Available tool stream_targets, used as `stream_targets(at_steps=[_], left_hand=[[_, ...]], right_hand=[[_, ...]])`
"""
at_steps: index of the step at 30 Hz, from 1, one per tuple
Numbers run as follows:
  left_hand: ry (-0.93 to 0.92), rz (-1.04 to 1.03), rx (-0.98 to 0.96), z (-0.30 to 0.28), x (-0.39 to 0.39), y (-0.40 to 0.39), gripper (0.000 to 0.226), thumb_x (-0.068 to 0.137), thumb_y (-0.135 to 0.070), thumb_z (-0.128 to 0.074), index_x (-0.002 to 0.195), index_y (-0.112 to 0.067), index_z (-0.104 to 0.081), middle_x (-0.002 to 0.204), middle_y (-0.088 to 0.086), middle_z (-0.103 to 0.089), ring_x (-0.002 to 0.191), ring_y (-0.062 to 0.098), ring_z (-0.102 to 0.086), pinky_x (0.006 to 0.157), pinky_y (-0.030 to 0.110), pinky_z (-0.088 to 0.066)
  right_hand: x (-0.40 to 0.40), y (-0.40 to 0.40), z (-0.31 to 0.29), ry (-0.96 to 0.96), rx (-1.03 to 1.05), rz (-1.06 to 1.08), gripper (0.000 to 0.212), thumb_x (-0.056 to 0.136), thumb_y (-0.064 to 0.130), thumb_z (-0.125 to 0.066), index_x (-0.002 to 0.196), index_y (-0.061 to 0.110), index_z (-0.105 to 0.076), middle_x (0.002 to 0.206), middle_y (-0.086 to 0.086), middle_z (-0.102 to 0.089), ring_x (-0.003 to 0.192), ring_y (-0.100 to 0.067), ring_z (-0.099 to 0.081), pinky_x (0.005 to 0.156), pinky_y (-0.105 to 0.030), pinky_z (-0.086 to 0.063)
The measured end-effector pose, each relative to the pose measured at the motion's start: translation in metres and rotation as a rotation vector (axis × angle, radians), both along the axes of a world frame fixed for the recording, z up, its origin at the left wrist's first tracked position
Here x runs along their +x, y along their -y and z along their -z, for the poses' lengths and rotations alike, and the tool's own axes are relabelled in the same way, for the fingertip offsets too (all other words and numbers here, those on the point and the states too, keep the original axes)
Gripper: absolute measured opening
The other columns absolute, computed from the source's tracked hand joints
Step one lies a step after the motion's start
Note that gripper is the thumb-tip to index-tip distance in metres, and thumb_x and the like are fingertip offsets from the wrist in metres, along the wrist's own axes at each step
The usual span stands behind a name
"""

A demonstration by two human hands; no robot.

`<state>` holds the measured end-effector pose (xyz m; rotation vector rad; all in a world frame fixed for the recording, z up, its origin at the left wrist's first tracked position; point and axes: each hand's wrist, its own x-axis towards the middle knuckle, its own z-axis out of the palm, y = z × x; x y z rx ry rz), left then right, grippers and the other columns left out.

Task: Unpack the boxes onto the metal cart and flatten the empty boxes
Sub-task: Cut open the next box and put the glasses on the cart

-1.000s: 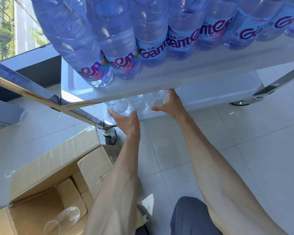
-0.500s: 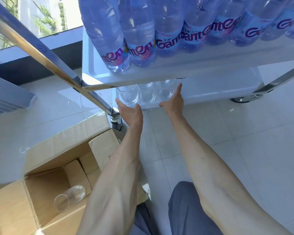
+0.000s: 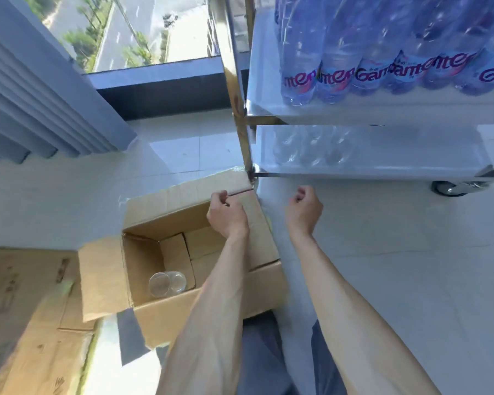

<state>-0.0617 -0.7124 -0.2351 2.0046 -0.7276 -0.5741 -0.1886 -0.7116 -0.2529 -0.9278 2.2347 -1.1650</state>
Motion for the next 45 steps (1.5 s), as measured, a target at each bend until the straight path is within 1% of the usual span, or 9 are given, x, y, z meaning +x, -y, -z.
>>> stream_targets(at_steps=[5, 11, 17, 22, 26, 29, 33, 39, 45], left_hand=[[0.136, -0.018, 0.451, 0.034, 0.093, -0.054, 0.028, 0.085, -0.017, -0.059, 0.112, -0.017, -0.066, 0.120, 0.013, -0.059, 0.114, 0.032, -0.055, 0.095, 0.038, -0.043], [0.217, 0.009, 0.897, 0.066, 0.163, -0.095, 0.073, 0.081, -0.032, -0.076, 0.141, -0.011, -0.040, 0.154, 0.025, -0.027, 0.142, 0.038, -0.027, 0.113, 0.049, -0.029], [0.191, -0.003, 1.069, 0.076, 0.180, -0.097, 0.083, 0.082, -0.024, -0.075, 0.148, -0.008, -0.028, 0.144, 0.024, -0.034, 0.128, 0.036, -0.039, 0.099, 0.046, -0.040], [0.117, 0.023, 1.149, 0.106, 0.198, -0.098, 0.058, 0.093, -0.022, -0.059, 0.145, -0.014, -0.036, 0.132, 0.019, -0.046, 0.121, 0.031, -0.047, 0.099, 0.044, -0.039], [0.124, 0.087, 1.067, 0.093, 0.192, -0.103, 0.063, 0.087, -0.021, -0.066, 0.142, -0.013, -0.037, 0.130, 0.020, -0.046, 0.117, 0.034, -0.055, 0.088, 0.042, -0.047], [0.072, 0.118, 0.963, 0.072, 0.185, -0.106, 0.053, 0.086, -0.027, -0.068, 0.133, -0.018, -0.045, 0.128, 0.017, -0.041, 0.113, 0.035, -0.055, 0.076, 0.037, -0.042], [-0.008, 0.151, 0.846, 0.042, 0.168, -0.108, 0.063, 0.082, -0.033, -0.072, 0.137, -0.023, -0.046, 0.133, 0.014, -0.047, 0.119, 0.034, -0.053, 0.089, 0.035, -0.044], [0.053, 0.194, 0.554, -0.016, 0.126, -0.102, 0.065, 0.076, -0.054, -0.073, 0.129, -0.024, -0.050, 0.127, 0.011, -0.062, 0.119, 0.033, -0.055, 0.091, 0.038, -0.044], [0.122, 0.308, 0.255, -0.067, 0.078, -0.113, 0.075, 0.077, -0.053, -0.071, 0.145, -0.035, -0.044, 0.130, 0.009, -0.052, 0.120, 0.030, -0.052, 0.098, 0.037, -0.041]], right_hand=[[0.090, -0.024, -0.020, -0.020, -0.080, -0.243, 0.018, 0.087, 0.002, -0.056, 0.096, 0.008, -0.070, 0.091, -0.012, -0.074, 0.085, -0.030, -0.067, 0.074, -0.030, -0.048], [0.181, -0.068, 0.005, 0.042, 0.154, -0.742, 0.029, 0.091, 0.010, -0.056, 0.118, 0.015, -0.065, 0.111, -0.004, -0.067, 0.102, -0.018, -0.063, 0.090, -0.030, -0.053], [0.200, -0.111, 0.037, 0.012, 0.534, -0.737, 0.036, 0.094, 0.012, -0.058, 0.130, 0.016, -0.058, 0.126, -0.006, -0.061, 0.112, -0.021, -0.060, 0.079, -0.020, -0.040], [0.197, -0.104, 0.042, -0.014, 0.586, -0.654, 0.036, 0.094, 0.013, -0.056, 0.129, 0.014, -0.058, 0.126, -0.010, -0.061, 0.112, -0.025, -0.059, 0.085, -0.028, -0.044], [0.191, -0.104, 0.041, 0.053, 0.577, -0.631, 0.033, 0.095, 0.013, -0.057, 0.127, 0.015, -0.059, 0.125, -0.008, -0.060, 0.110, -0.021, -0.059, 0.086, -0.025, -0.046], [0.182, -0.102, 0.031, 0.153, 0.417, -0.560, 0.026, 0.096, 0.011, -0.055, 0.120, 0.015, -0.064, 0.118, -0.004, -0.063, 0.103, -0.014, -0.059, 0.084, -0.019, -0.044], [0.168, -0.100, 0.011, 0.198, 0.303, -0.524, 0.025, 0.096, 0.005, -0.054, 0.116, 0.014, -0.065, 0.109, -0.001, -0.066, 0.099, -0.011, -0.059, 0.082, -0.016, -0.043], [0.144, -0.113, -0.020, 0.144, 0.165, -0.491, 0.027, 0.092, 0.001, -0.059, 0.115, 0.013, -0.066, 0.105, -0.004, -0.070, 0.098, -0.017, -0.064, 0.088, -0.027, -0.052], [0.106, -0.138, -0.050, 0.140, 0.005, -0.406, 0.044, 0.086, -0.003, -0.059, 0.126, 0.015, -0.060, 0.119, -0.004, -0.065, 0.111, -0.019, -0.059, 0.089, -0.025, -0.045]])
